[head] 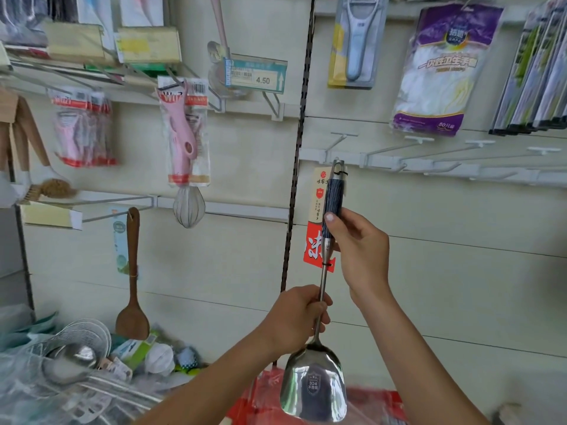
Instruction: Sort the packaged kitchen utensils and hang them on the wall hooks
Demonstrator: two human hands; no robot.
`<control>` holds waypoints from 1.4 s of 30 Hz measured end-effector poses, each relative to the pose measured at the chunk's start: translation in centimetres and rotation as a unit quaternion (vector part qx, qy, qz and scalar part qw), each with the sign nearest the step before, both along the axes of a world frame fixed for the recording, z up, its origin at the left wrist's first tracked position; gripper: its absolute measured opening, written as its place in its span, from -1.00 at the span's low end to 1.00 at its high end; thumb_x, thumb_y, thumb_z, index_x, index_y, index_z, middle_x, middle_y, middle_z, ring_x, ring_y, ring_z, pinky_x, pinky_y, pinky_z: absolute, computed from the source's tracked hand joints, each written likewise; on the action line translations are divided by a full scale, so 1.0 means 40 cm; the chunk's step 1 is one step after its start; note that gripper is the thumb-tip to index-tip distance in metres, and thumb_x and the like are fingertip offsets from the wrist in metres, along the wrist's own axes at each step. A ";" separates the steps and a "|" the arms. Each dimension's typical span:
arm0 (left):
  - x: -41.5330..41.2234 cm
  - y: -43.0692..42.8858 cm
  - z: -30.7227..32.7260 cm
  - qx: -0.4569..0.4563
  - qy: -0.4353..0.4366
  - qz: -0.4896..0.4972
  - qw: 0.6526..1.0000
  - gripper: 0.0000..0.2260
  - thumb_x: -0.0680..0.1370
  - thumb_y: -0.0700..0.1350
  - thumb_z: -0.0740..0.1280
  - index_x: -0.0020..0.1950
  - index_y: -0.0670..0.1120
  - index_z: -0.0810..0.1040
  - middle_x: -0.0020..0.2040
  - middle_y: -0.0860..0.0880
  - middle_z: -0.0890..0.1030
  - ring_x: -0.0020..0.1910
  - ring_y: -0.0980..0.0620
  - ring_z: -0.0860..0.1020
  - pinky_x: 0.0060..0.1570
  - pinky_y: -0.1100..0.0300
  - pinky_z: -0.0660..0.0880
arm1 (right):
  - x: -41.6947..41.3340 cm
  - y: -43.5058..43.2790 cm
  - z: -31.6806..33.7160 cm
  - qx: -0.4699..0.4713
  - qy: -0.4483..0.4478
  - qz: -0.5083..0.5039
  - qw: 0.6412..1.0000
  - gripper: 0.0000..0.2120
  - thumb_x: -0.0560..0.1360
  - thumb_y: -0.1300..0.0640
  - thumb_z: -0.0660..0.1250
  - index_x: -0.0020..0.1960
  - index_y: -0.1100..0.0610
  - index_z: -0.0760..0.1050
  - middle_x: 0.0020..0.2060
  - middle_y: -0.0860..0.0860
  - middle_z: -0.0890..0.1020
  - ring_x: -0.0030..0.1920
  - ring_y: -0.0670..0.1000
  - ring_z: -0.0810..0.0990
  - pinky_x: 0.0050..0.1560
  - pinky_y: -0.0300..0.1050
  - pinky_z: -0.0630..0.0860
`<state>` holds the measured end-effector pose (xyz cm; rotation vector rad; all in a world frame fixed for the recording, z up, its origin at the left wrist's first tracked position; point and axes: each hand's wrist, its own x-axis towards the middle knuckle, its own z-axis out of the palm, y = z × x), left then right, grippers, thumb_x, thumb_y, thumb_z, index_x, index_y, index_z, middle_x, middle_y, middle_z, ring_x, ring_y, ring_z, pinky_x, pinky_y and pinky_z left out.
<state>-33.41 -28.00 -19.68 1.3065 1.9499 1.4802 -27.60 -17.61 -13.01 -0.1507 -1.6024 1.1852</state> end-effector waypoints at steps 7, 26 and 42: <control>0.005 -0.010 0.008 0.007 0.015 -0.001 1.000 -0.80 0.63 -0.27 0.12 0.08 -0.14 0.53 -0.16 -0.07 0.60 -0.21 0.05 0.57 -0.21 0.29 0.52 | 0.011 -0.015 0.013 0.004 0.014 0.007 1.000 -0.84 0.56 0.09 0.38 0.03 -0.18 0.59 -0.14 -0.26 0.70 -0.04 -0.16 0.69 -0.09 -0.28 0.62; 0.006 -0.006 0.013 0.014 -0.012 -0.024 1.000 -0.81 0.65 -0.24 0.13 0.05 -0.07 0.52 -0.16 -0.07 0.60 -0.20 0.05 0.59 -0.25 0.35 0.50 | 0.005 -0.013 0.025 0.009 0.020 0.004 1.000 -0.86 0.55 0.06 0.38 0.09 -0.12 0.59 -0.11 -0.22 0.70 -0.05 -0.14 0.70 -0.14 -0.31 0.60; 0.019 -0.019 0.024 0.008 -0.023 -0.032 0.999 -0.81 0.65 -0.25 0.13 0.08 -0.10 0.52 -0.16 -0.08 0.60 -0.21 0.03 0.59 -0.23 0.32 0.52 | 0.011 -0.024 0.035 -0.003 0.014 -0.001 1.000 -0.81 0.56 0.08 0.38 0.15 0.02 0.64 -0.13 -0.15 0.72 -0.12 -0.13 0.70 -0.19 -0.31 0.59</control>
